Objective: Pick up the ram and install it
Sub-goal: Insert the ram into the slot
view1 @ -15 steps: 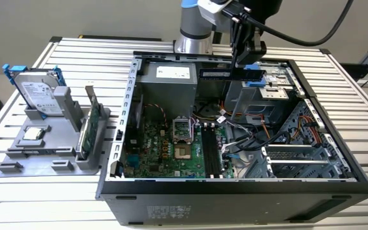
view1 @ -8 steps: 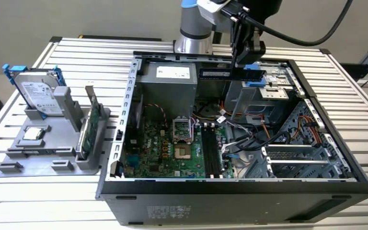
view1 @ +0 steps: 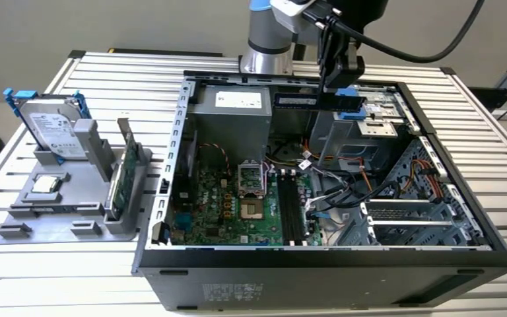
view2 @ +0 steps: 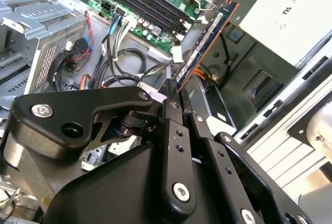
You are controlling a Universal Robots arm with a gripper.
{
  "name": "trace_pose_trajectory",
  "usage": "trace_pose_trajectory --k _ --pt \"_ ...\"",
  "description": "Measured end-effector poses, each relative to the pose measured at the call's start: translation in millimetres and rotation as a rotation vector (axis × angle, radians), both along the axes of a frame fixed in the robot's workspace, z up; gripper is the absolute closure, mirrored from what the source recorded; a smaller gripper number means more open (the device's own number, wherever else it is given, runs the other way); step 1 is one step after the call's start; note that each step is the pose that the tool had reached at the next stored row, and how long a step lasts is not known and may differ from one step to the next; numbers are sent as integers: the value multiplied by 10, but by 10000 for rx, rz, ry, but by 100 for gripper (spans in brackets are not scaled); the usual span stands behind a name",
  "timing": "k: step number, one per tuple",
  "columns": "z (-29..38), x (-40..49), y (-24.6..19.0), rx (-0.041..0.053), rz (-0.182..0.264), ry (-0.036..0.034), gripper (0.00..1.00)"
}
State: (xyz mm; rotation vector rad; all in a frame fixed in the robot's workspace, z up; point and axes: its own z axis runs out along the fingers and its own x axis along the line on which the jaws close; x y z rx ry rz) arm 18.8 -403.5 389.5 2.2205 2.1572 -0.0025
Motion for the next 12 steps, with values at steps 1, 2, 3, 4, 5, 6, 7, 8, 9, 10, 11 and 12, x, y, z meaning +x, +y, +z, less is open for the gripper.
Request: trace_pose_trajectory --k 1,2,3,4,5,6,7,8,9,10,11,12 --pt "0 0 1 0 -22 1 100" --pt "0 0 3 1 -48 0 100" --pt "0 0 5 0 -70 0 100" --pt "0 0 7 0 -93 0 100" --pt "0 0 8 0 -115 0 100" --pt "-1 0 10 0 -137 0 100" --pt "-1 0 12 0 -161 0 100" --pt "-1 0 14 0 -182 0 100" --pt "-1 0 15 0 -203 0 100" --pt "-2 0 17 1 -223 0 100" --pt "-2 0 18 0 -243 0 100" --pt "-2 0 20 0 -262 0 100"
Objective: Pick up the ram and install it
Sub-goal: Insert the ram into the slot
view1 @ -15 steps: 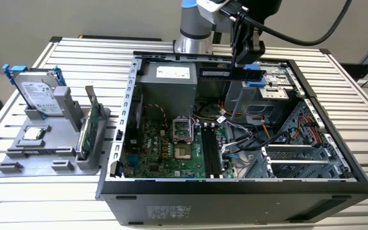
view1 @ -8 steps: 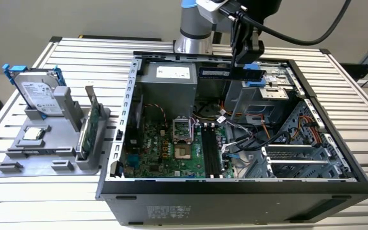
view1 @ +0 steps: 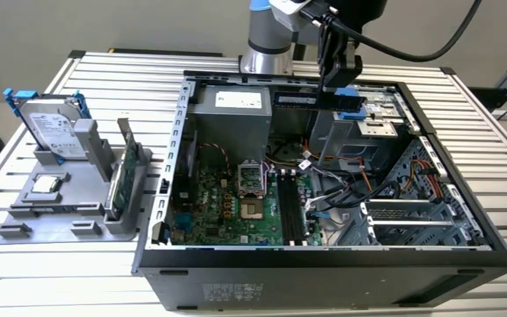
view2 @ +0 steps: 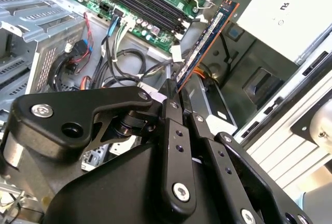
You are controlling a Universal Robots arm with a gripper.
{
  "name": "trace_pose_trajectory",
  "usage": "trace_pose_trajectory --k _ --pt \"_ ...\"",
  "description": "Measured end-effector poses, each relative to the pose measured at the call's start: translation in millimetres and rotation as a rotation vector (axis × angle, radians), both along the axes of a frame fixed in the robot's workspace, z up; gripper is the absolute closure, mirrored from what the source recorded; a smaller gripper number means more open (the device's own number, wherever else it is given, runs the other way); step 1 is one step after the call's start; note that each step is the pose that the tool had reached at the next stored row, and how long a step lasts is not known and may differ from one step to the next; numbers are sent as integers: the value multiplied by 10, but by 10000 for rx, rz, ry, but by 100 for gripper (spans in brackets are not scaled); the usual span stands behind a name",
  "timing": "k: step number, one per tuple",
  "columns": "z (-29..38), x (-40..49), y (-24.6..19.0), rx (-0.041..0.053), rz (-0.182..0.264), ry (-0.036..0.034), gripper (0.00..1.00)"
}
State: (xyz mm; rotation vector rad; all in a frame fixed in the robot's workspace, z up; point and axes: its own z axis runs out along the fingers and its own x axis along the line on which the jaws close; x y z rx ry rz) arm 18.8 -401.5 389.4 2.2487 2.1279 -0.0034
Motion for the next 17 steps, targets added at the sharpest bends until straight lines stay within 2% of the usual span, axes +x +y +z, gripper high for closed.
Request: trace_pose_trajectory --k 17 --pt "-2 0 32 -1 -348 1 100"
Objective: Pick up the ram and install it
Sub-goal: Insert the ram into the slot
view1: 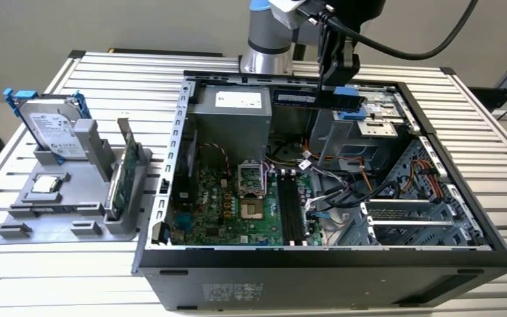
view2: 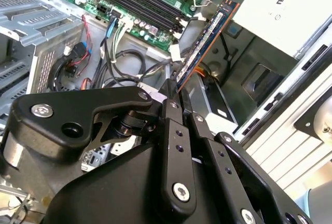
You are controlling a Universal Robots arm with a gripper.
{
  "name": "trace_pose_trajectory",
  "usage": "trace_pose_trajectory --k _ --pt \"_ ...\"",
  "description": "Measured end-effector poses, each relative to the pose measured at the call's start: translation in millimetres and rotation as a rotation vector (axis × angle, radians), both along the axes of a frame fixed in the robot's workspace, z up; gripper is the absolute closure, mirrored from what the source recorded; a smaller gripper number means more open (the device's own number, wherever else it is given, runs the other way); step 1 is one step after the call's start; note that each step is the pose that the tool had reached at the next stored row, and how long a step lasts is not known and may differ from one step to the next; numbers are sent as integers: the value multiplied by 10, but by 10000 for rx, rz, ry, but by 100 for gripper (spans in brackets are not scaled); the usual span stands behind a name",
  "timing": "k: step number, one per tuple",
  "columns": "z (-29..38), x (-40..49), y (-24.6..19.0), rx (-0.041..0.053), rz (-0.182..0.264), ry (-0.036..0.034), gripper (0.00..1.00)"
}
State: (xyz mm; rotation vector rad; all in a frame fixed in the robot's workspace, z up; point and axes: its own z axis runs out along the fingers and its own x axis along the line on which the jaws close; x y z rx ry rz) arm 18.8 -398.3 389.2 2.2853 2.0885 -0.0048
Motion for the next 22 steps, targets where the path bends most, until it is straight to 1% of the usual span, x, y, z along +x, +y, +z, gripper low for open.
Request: trace_pose_trajectory --k 4,6,14,22 --pt "-1 0 7 3 -95 -1 100" --pt "-2 0 9 2 -214 -1 100" --pt "-6 1 10 1 -986 0 100" --pt "-9 3 10 1 -1548 -1 100"
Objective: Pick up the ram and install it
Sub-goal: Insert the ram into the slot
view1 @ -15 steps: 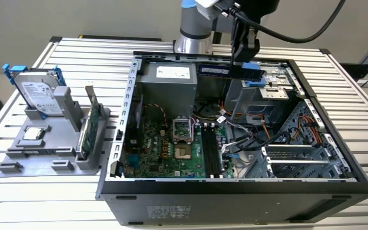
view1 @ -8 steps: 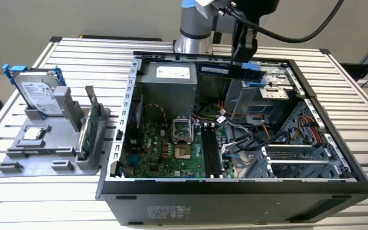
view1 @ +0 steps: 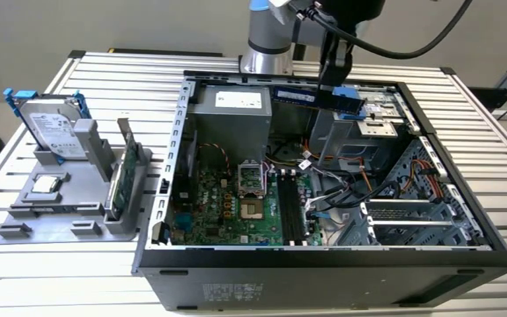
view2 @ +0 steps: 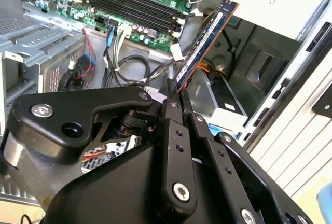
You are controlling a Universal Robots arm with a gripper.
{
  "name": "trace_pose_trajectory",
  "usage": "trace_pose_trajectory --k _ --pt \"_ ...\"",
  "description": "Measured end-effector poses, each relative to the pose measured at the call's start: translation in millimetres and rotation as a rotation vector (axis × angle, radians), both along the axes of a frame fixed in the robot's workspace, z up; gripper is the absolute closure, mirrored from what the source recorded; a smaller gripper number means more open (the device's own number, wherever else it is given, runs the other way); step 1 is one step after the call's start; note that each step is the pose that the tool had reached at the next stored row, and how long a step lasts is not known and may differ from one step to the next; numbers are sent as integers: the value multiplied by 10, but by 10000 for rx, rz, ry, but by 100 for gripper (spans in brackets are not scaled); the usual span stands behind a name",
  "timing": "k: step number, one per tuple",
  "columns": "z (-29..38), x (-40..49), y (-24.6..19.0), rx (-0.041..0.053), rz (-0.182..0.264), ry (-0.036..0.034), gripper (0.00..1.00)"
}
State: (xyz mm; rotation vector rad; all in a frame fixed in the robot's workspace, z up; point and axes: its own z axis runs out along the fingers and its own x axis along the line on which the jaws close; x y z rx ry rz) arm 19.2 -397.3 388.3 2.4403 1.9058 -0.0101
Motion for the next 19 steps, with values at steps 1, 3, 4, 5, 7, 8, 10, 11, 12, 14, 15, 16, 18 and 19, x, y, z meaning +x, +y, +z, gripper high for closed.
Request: trace_pose_trajectory --k 1,3,4,5,7,8,10,11,12,14,15,16,18,19 --pt "0 0 0 0 -54 0 100" --pt "0 0 0 -1 -70 0 100" --pt "0 0 0 0 -74 0 100" --pt "0 1 0 0 -78 0 100" --pt "0 0 0 0 -80 0 100" --pt "0 0 0 -1 -81 0 100" --pt "0 1 0 0 -83 0 100" --pt "0 1 0 0 -83 0 100" --pt "0 0 0 0 -85 0 100" --pt "0 0 0 0 -86 0 100" --pt "0 0 0 0 -88 0 100" --pt "0 0 0 0 -101 0 100" --pt "0 0 0 -1 -209 0 100" --pt "0 0 0 0 -281 0 100"
